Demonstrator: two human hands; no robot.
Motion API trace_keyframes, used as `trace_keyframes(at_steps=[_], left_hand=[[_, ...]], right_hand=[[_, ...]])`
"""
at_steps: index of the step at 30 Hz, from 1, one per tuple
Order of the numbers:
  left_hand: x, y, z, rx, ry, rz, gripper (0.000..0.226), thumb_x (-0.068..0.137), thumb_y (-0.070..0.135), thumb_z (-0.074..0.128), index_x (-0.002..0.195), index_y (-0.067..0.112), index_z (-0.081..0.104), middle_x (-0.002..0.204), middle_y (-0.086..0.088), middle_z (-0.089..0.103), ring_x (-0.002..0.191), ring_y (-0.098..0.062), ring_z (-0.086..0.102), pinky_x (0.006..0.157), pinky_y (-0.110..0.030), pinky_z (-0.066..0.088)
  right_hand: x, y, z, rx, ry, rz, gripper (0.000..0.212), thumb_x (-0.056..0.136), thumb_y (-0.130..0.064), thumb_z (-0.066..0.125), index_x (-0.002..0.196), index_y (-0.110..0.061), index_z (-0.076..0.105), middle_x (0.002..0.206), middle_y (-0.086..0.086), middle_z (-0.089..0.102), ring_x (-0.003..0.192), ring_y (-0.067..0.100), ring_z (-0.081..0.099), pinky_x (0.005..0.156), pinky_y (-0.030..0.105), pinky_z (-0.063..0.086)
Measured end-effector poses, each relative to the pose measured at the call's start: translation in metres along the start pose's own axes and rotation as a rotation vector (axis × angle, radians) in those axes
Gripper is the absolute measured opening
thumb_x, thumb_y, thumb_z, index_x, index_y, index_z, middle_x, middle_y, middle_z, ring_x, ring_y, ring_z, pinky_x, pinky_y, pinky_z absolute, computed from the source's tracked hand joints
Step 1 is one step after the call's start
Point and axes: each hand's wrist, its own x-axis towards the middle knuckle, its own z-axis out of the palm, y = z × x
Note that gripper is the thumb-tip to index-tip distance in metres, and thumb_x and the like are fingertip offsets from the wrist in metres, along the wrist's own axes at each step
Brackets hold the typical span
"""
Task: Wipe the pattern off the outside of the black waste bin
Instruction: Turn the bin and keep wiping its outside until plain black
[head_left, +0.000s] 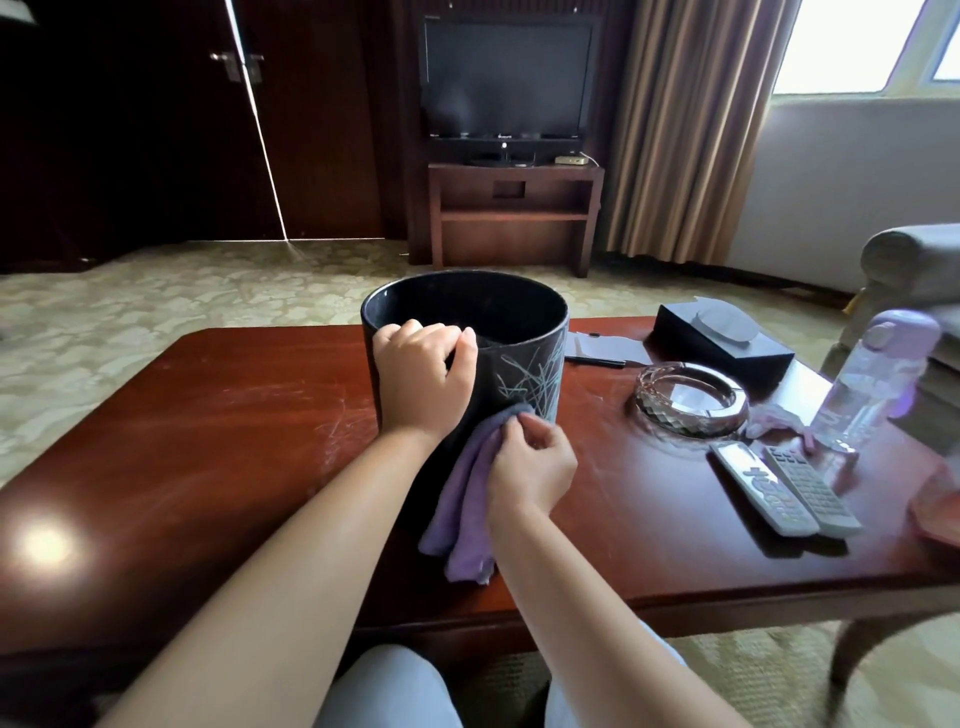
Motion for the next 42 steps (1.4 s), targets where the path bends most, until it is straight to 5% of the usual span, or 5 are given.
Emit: trace_keyframes(at_steps=[23, 27, 32, 37, 42], left_hand=[[0.006, -0.003, -0.007, -0.16, -0.006, -0.045, 0.049, 0.092, 0.027, 0.034, 0.056, 0.011, 0.063, 0.05, -0.005, 0.06, 0.052, -0.025, 0.057, 0.066, -0.032, 0.034], [0.007, 0.0, -0.011, -0.206, -0.016, -0.054, 0.05, 0.092, 0.029, 0.031, 0.058, 0.011, 0.063, 0.052, -0.004, 0.062, 0.054, -0.017, 0.056, 0.066, -0.029, 0.034], [0.008, 0.001, -0.016, -0.285, -0.038, -0.159, 0.053, 0.092, 0.037, 0.024, 0.064, 0.013, 0.061, 0.057, 0.003, 0.058, 0.058, -0.018, 0.052, 0.064, -0.028, 0.033], [0.009, -0.001, -0.016, -0.339, -0.033, -0.184, 0.051, 0.092, 0.037, 0.024, 0.07, 0.011, 0.061, 0.064, 0.001, 0.062, 0.065, -0.02, 0.057, 0.067, -0.033, 0.04], [0.008, 0.0, -0.016, -0.345, -0.041, -0.177, 0.05, 0.092, 0.038, 0.024, 0.069, 0.011, 0.061, 0.062, 0.0, 0.061, 0.063, -0.013, 0.052, 0.066, -0.029, 0.036]], right_hand=[[-0.001, -0.013, -0.001, -0.021, -0.031, -0.127, 0.004, 0.084, -0.011, 0.066, 0.085, -0.013, 0.069, 0.089, 0.002, 0.068, 0.078, 0.008, 0.059, 0.064, -0.002, 0.039], [0.002, -0.041, 0.013, 0.014, -0.061, -0.339, 0.007, 0.082, -0.01, 0.067, 0.084, -0.016, 0.071, 0.091, 0.0, 0.067, 0.084, 0.012, 0.063, 0.078, 0.016, 0.048], [0.006, -0.051, 0.014, -0.163, -0.081, -0.526, 0.014, 0.088, -0.01, 0.06, 0.096, -0.009, 0.072, 0.098, 0.002, 0.056, 0.085, 0.005, 0.05, 0.073, -0.004, 0.032], [-0.01, -0.047, 0.016, -0.353, -0.205, -0.733, 0.02, 0.092, -0.007, 0.052, 0.082, -0.002, 0.069, 0.093, 0.001, 0.047, 0.069, -0.007, 0.042, 0.065, 0.004, 0.031], [0.013, -0.049, 0.003, -0.367, -0.132, -0.698, 0.021, 0.093, -0.011, 0.051, 0.099, -0.01, 0.071, 0.098, 0.0, 0.05, 0.079, 0.003, 0.042, 0.072, 0.004, 0.032]])
